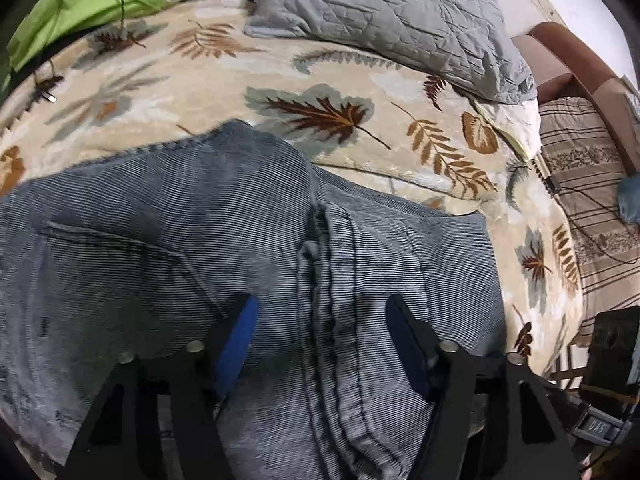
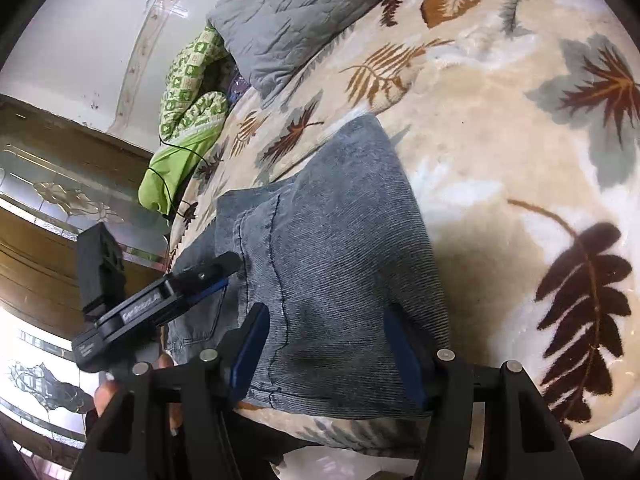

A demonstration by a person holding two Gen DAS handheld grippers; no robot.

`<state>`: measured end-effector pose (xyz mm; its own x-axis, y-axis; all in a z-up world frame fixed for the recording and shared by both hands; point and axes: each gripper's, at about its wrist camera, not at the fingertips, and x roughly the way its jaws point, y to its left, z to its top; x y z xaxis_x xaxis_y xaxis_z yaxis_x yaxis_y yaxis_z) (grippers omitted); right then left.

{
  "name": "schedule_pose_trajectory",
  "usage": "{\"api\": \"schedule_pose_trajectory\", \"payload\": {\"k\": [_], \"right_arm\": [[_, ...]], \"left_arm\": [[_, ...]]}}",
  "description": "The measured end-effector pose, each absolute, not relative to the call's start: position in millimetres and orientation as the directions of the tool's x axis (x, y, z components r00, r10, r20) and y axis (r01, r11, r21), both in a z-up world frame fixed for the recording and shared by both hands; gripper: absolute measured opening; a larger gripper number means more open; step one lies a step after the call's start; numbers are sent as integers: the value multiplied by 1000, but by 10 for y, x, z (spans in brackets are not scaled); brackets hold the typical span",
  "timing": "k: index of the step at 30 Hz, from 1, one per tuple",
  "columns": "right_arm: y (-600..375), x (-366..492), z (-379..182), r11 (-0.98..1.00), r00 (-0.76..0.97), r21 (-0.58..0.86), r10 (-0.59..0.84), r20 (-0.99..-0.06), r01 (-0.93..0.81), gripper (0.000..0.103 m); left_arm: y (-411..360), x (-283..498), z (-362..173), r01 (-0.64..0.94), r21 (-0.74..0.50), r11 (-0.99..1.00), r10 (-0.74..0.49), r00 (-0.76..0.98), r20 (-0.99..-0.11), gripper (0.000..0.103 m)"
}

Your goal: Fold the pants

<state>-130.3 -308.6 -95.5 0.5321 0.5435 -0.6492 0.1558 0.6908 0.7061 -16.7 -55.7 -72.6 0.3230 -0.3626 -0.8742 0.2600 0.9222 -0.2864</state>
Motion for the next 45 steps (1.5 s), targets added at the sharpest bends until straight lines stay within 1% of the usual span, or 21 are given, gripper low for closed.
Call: {"api": "schedule_pose_trajectory", "payload": {"k": [1, 2, 4, 6, 11, 17, 21, 23, 26, 28, 30, 34, 36, 39, 43, 45], "right_arm": [[-3090, -1300, -957, 694, 527, 703, 544, -652, 153, 62], [-3075, -1285, -968, 697, 524, 701, 545, -655, 151, 62], [-3083, -1280, -981, 695, 521, 703, 548, -654, 152, 62], [-3081, -1254, -1005, 684, 520, 712, 556, -649, 158, 62], [-3089, -1236, -1031, 673, 515, 721, 565, -645, 164, 62], [-3086, -1243, -1024, 671, 522, 723, 563, -641, 164, 62], [-3045, -1260, -957, 688, 536, 713, 556, -636, 132, 62], [-2991, -1253, -941, 704, 529, 701, 553, -644, 117, 62], [-2867, -1206, -995, 738, 482, 667, 548, -684, 107, 62], [-2806, -1206, -953, 767, 488, 636, 523, -699, 89, 62], [-2779, -1210, -941, 780, 488, 620, 510, -708, 84, 62], [-2818, -1252, -838, 744, 532, 666, 543, -649, 53, 62], [-2774, -1260, -789, 750, 540, 661, 547, -639, 23, 62], [-2666, -1247, -800, 752, 509, 659, 569, -646, -3, 62], [-2616, -1216, -993, 745, 434, 666, 590, -681, 33, 61], [-2601, -1222, -981, 756, 434, 654, 583, -687, 19, 61]], "left_arm": [[-574, -154, -745, 261, -289, 921, -364, 315, -877, 64], [-600, -139, -767, 264, -292, 919, -367, 307, -878, 58], [-651, -112, -811, 269, -310, 912, -383, 286, -878, 50], [-675, -83, -828, 262, -314, 913, -384, 286, -878, 47], [-670, -1, -811, 254, -322, 912, -389, 288, -875, 29], [-781, 39, -667, 303, -299, 905, -390, 309, -867, 17], [-931, -16, -450, 370, -279, 886, -415, 364, -834, 16], [-981, -15, -441, 388, -224, 894, -380, 393, -837, 16], [-938, 43, -661, 335, -195, 922, -314, 350, -882, 16], [-835, 30, -738, 308, -224, 925, -326, 336, -884, 16], [-761, -49, -689, 307, -231, 923, -336, 351, -874, 16], [-650, -241, -513, 326, -204, 923, -332, 409, -850, 16], [-644, -385, -463, 363, -196, 911, -347, 417, -840, 16], [-690, -598, -503, 409, -135, 903, -318, 421, -849, 16], [-698, -750, -694, 420, -94, 903, -272, 386, -882, 17], [-668, -834, -776, 434, -64, 899, -258, 404, -878, 19]]}}
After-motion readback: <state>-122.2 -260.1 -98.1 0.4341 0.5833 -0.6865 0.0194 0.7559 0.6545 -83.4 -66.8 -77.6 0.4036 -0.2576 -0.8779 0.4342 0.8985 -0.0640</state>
